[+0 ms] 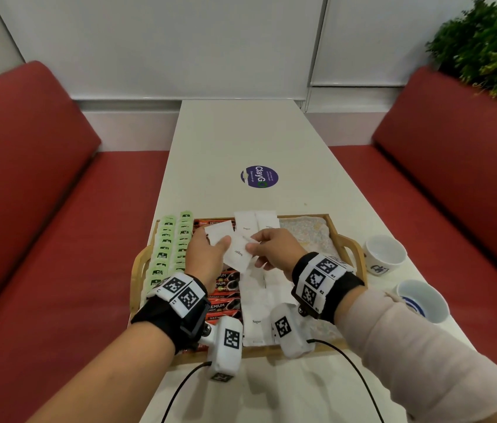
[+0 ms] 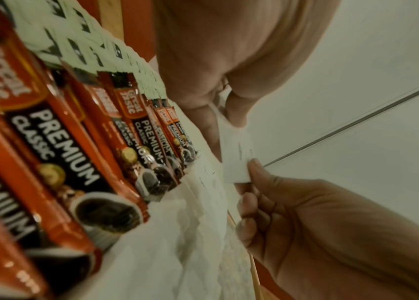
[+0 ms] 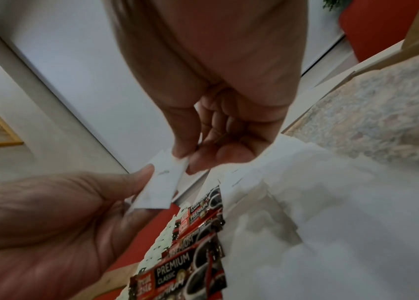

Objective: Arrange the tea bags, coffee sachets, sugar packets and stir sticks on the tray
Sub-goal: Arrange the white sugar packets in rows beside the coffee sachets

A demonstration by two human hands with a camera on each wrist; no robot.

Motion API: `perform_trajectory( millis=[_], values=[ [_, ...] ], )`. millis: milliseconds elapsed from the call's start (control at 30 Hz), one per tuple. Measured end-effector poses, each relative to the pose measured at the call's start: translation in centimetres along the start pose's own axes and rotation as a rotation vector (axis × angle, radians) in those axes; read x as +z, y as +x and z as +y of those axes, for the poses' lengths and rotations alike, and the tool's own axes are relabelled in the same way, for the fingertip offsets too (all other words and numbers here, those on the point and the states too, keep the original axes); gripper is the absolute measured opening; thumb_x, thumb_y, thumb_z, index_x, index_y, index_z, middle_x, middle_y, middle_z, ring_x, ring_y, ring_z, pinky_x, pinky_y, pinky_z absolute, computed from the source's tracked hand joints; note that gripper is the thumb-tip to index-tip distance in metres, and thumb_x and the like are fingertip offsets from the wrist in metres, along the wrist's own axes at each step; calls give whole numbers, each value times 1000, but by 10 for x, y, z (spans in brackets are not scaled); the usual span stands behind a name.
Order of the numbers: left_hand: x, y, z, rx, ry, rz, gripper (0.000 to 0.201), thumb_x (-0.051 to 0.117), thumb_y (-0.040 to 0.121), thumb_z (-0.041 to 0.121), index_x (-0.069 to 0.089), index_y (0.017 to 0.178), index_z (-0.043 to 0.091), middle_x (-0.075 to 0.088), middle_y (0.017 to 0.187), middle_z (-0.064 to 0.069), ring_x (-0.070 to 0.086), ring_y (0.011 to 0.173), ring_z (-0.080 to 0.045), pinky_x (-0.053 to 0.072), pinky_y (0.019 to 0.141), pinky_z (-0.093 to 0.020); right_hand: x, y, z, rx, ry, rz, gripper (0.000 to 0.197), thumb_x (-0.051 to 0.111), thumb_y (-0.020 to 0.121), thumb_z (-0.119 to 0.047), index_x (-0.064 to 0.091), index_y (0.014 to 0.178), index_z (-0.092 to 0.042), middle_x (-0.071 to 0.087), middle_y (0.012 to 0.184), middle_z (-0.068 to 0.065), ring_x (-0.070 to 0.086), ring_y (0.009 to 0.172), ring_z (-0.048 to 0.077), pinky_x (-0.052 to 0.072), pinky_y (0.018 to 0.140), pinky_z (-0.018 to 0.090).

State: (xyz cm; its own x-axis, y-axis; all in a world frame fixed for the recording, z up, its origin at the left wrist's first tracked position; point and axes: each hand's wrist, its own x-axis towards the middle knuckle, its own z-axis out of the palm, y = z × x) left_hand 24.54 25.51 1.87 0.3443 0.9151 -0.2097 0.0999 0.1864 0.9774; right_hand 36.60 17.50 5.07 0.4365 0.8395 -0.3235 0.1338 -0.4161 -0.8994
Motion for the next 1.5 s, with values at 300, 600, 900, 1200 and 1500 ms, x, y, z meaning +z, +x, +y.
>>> perform_trajectory(
  millis=[300, 600, 900, 1200, 1500],
  values=[
    [7, -15, 5, -99, -129, -43, 29, 40, 97, 0, 46, 124, 10, 56, 123, -9, 64, 101, -29, 60, 63, -34, -8, -11, 3, -2, 400, 47, 22, 47, 91, 11, 45, 105, -7, 63, 84, 15, 64, 62, 16, 57, 57, 21],
    [11, -26, 11, 4, -107, -123, 34, 54, 91, -5, 50, 122, 7, 64, 116, -10, 67, 97, -23, 59, 67, -27, -7, -17, 8, 28, 234, 37, 9, 61, 88, -6, 59, 96, -10, 65, 83, 6, 59, 62, 16, 47, 58, 25],
    [7, -22, 15, 96, 117, -177, 29, 58, 87, -6, 52, 108, 12, 62, 112, -10, 65, 97, -23, 60, 69, -31, -23, -5, 9, -140, -233, 145, 10, 62, 89, -13, 63, 80, -15, 63, 79, 0, 57, 74, 14, 49, 73, 28],
    [7, -8, 12, -9, -20, -81, 29, 38, 98, 0, 44, 126, 6, 55, 122, -11, 63, 93, -18, 60, 63, -27, -36, 10, 21, 176, 78, 282, 14, 48, 93, 3, 53, 83, -7, 55, 65, 11, 56, 52, 19, 53, 54, 32],
    [1, -5, 9, -36, -33, -49, 21, 39, 98, 0, 46, 116, 9, 56, 118, -10, 61, 101, -24, 59, 63, -26, -33, 29, 31, 236, -201, 320, 29, 56, 88, -4, 52, 64, -18, 55, 67, 0, 56, 67, 22, 49, 62, 30]
  ],
)
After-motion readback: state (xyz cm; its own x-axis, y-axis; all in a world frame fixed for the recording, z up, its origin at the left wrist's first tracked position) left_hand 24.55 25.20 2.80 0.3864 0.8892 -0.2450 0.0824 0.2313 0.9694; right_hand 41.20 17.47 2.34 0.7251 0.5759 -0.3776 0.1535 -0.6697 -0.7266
